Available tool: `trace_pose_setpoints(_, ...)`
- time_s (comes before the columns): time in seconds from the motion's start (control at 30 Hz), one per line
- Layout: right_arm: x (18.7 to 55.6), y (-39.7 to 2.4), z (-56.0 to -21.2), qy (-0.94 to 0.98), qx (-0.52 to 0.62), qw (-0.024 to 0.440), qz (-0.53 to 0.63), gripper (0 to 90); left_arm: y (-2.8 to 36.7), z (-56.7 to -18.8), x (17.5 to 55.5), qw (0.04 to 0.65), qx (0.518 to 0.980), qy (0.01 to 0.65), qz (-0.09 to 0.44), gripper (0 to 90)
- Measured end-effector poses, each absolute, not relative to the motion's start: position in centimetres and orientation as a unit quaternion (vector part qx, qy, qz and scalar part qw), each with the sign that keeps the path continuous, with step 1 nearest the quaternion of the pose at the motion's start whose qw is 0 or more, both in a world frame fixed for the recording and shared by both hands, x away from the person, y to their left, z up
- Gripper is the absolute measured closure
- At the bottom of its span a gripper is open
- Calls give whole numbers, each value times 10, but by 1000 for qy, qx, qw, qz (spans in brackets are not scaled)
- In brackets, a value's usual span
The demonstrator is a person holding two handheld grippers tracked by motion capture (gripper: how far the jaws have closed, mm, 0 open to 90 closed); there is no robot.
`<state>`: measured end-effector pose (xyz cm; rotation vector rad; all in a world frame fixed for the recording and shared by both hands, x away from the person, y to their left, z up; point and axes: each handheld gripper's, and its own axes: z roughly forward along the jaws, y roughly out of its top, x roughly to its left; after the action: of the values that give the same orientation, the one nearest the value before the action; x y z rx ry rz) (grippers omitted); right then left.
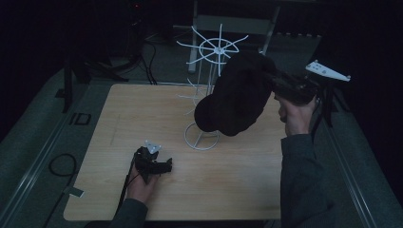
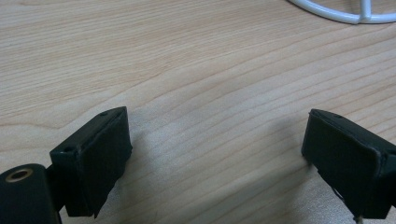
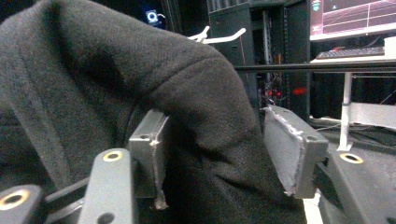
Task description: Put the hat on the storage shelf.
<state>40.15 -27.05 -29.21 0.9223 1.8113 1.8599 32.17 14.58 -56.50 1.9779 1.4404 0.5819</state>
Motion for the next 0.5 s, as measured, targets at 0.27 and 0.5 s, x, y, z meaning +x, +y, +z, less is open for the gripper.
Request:
trace_pose_setpoints(0.27,396,-282,-291,639,338,208,659,338,146,-565,322,308,748,545,220,86)
trace_pose_setpoints(0.5,393,-291,-294,636,347,219,653,307,146,-565,322,308,748,545,219,86)
